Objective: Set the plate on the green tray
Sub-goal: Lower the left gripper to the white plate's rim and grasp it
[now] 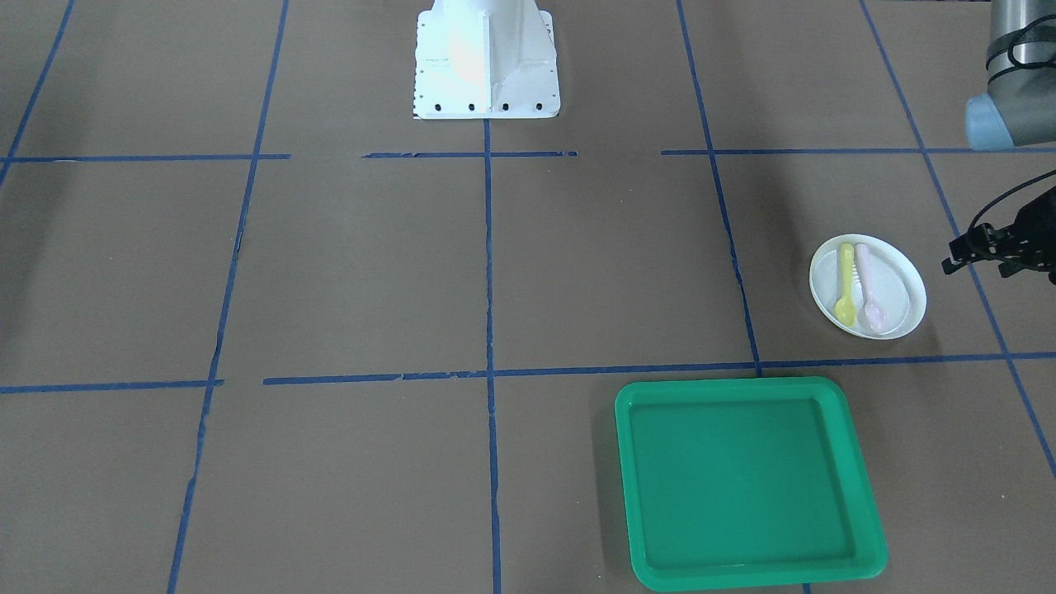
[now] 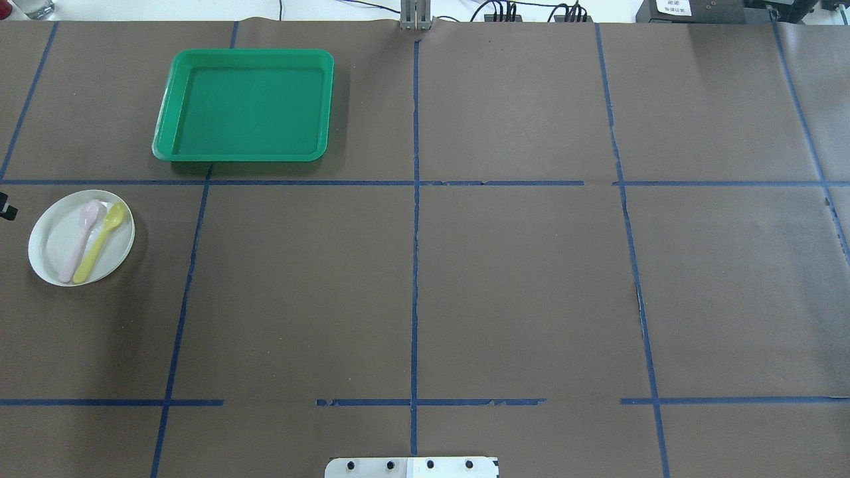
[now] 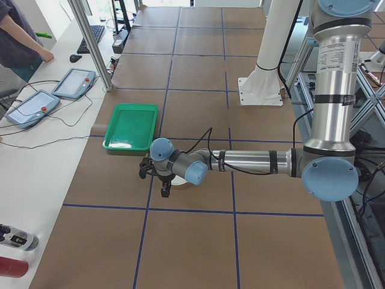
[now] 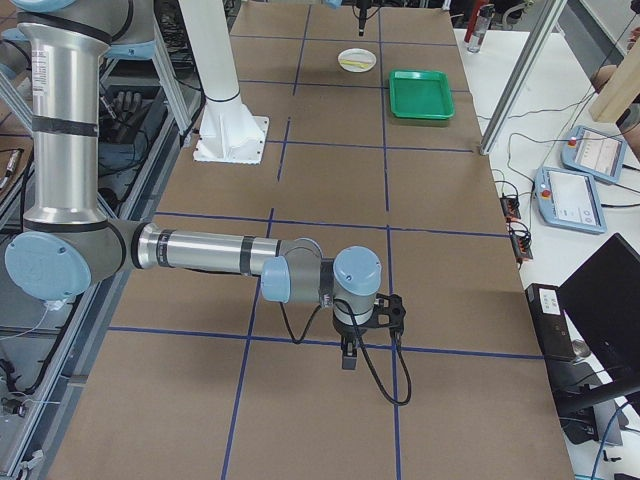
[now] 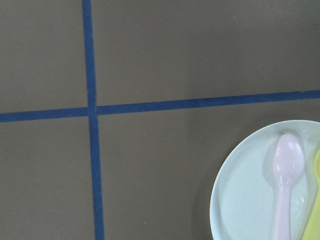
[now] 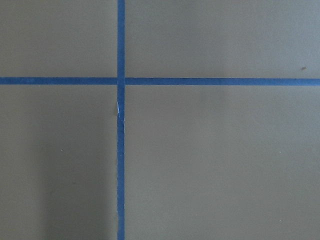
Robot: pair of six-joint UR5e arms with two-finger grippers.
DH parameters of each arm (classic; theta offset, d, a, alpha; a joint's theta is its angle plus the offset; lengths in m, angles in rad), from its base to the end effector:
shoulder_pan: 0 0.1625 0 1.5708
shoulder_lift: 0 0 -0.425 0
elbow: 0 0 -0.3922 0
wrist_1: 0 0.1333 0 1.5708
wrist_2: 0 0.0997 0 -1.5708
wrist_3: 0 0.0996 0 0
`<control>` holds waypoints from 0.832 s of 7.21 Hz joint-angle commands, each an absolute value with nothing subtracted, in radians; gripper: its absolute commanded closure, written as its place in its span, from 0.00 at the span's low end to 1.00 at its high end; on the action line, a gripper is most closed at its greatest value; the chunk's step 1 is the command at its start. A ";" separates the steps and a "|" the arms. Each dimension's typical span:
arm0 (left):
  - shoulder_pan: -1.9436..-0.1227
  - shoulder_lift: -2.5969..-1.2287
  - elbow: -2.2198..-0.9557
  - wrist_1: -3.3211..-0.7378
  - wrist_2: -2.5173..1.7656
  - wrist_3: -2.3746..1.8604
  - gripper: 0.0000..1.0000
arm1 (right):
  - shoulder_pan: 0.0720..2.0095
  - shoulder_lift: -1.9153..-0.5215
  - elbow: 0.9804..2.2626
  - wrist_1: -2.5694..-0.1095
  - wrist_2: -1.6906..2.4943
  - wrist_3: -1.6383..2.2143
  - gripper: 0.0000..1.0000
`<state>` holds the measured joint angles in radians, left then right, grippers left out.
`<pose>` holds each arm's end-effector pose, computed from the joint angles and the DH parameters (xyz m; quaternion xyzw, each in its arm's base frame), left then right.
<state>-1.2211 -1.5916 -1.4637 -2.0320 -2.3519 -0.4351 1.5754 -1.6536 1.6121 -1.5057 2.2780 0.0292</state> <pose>0.1182 -0.5085 0.6505 0.0162 0.4115 0.0321 0.9107 0.0707 -0.4578 0.6757 0.0068 -0.3464 0.0118 0.9380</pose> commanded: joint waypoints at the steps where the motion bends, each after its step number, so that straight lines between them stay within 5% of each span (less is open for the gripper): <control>1: -1.186 -1.609 -1.398 -2.091 -2.350 -0.449 0.00 | 1.575 -1.654 1.612 -1.506 2.278 0.029 0.00; 6: -1.128 -1.629 -1.367 -2.095 -2.344 -0.494 0.02 | 1.575 -1.654 1.611 -1.505 2.278 0.029 0.00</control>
<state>-1.1403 -1.6249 -1.3667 -2.0952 -2.3440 -0.4868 1.5754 -1.6536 1.6119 -1.5060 2.2780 0.0291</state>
